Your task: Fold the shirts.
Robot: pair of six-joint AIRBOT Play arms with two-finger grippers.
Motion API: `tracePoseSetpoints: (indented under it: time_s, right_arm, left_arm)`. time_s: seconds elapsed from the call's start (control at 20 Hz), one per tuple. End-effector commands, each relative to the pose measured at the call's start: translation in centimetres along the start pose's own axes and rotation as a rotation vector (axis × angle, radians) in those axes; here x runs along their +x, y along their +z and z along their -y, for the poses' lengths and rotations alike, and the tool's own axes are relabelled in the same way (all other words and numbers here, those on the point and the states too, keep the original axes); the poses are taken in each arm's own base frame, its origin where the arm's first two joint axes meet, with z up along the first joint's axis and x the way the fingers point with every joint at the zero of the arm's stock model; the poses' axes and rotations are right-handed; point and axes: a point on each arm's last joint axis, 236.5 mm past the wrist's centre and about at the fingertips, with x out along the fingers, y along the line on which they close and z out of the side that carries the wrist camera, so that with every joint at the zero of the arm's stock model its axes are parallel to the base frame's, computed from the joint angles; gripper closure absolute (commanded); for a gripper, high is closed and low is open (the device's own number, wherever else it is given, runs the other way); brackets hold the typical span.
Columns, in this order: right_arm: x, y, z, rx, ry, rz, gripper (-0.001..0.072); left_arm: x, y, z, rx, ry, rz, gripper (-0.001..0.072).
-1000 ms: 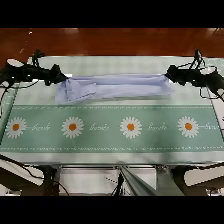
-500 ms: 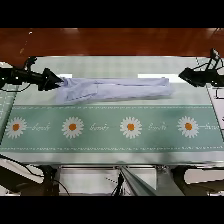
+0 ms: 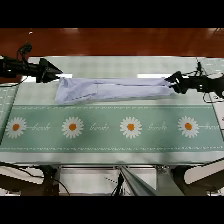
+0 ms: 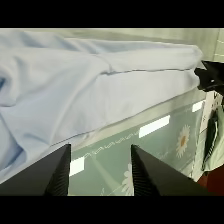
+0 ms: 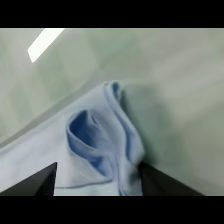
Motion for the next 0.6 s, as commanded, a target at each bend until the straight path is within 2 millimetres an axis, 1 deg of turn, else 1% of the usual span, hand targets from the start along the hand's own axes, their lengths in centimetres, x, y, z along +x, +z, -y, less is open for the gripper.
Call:
tracePoseSetpoints:
  time_s: [0.0,0.05,0.1,0.15,0.2,0.25,0.3,0.35,0.4,0.5,0.55]
  right_arm:
    - [3.5,-0.8,-3.0,-0.006,0.088,0.016,0.0282]
    - [3.4,-0.7,-4.2,-0.078,0.113,0.028,0.0503]
    - [3.1,-0.8,-5.1,-0.128,0.128,0.026,0.0664]
    - [2.3,-0.8,-6.2,-0.156,0.147,0.024,0.0691]
    - [1.1,-0.8,-7.2,-0.179,0.163,0.026,0.0691]
    - [-0.4,-0.9,-8.5,-0.210,0.182,0.025,0.0692]
    - [-1.9,-1.4,-9.8,-0.253,0.195,0.014,0.0692]
    - [-3.6,-2.1,-11.1,-0.311,0.198,0.001,0.0692]
    - [-5.2,-2.9,-12.1,-0.356,0.186,-0.011,0.0692]
    - [-8.4,-4.7,-13.9,-0.424,0.123,-0.022,0.0692]
    - [-9.8,-5.4,-14.5,-0.467,0.082,-0.016,0.0692]
  left_arm:
    - [0.2,0.0,3.2,0.062,-0.038,0.016,0.0249]
    - [0.4,-0.1,3.4,0.065,-0.042,0.012,0.0249]
    - [0.5,-0.2,3.5,0.067,-0.043,0.010,0.0250]
    - [0.6,-0.2,3.7,0.068,-0.047,0.010,0.0258]
    - [0.7,-0.2,3.8,0.069,-0.051,0.008,0.0258]
    - [0.9,-0.3,4.0,0.072,-0.052,0.005,0.0283]
    - [1.2,-0.4,4.2,0.077,-0.053,0.002,0.0388]
    - [1.7,-0.5,4.7,0.105,-0.056,-0.001,0.0580]
    - [2.6,-0.7,5.6,0.158,-0.066,-0.005,0.0686]
    - [5.0,-1.5,7.6,0.208,-0.072,-0.019,0.0686]
    - [6.5,-2.3,8.9,0.252,-0.079,-0.040,0.0686]
